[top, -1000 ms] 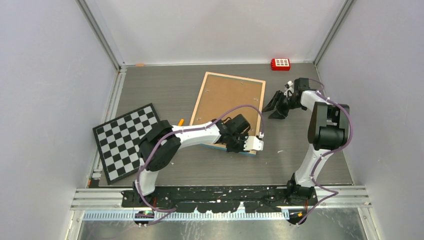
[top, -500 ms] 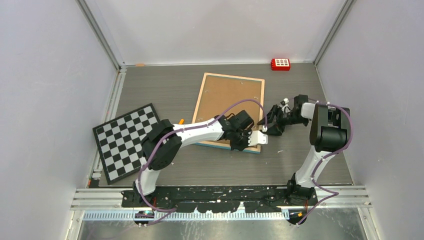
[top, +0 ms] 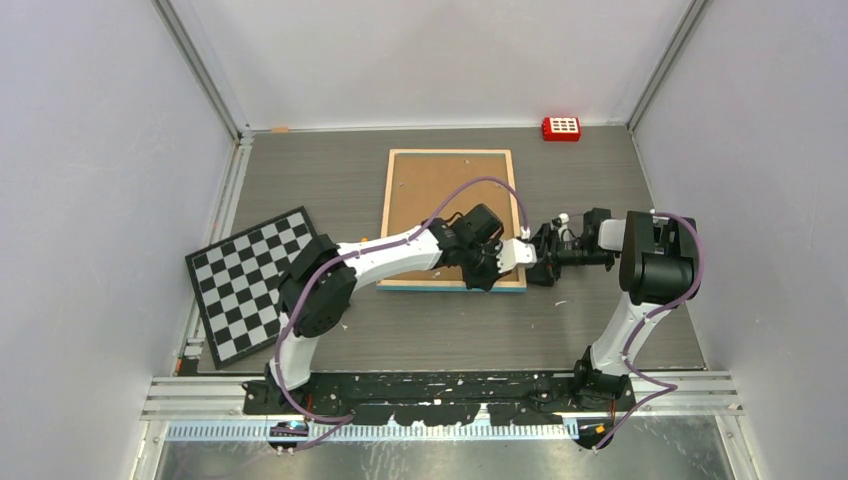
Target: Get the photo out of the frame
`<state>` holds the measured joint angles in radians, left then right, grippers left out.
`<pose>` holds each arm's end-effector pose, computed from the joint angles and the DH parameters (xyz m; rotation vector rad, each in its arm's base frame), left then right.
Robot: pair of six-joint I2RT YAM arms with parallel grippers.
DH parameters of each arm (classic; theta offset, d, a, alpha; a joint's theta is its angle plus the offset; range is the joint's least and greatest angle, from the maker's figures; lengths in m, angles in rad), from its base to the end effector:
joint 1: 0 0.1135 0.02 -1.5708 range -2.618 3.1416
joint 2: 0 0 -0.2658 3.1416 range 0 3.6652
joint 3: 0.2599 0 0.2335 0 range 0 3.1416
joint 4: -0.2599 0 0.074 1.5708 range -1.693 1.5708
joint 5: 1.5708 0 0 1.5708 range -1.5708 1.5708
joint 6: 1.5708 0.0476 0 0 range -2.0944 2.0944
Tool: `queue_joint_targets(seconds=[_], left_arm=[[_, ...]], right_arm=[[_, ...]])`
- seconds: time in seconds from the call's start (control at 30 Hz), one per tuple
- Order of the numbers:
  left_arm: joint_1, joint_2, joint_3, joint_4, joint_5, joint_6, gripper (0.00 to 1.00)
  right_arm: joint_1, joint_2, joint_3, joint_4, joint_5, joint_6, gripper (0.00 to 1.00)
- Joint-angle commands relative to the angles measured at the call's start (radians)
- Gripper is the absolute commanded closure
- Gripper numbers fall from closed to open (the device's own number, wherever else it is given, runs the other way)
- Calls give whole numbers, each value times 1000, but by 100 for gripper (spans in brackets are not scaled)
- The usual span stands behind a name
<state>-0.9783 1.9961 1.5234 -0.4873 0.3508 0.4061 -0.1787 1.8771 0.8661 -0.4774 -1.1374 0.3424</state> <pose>0.2243 -0.3625 0.2091 1.7536 1.8899 -0.6667 0.2818 -0.0070 0.1139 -0.6104 -2.5583 -1.6836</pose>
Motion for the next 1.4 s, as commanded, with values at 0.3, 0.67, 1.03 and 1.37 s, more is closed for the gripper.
queue_joint_targets(seconds=[0.3,0.67,1.03,1.37], left_arm=[[15,-94,11,169,141,-139,100],[14,-85,24,162,157,-136,100],[15,-91,25,119,129,-123,89],[78,-150,173,-48,105,-244,26]], right_arm=[[23,46,28,-53,-173,-46,37],[28,209,274,-752,-289,-693,70],[24,-107,-48,99,-28,142,99],[8,-218,129,-336,221,-184,100]])
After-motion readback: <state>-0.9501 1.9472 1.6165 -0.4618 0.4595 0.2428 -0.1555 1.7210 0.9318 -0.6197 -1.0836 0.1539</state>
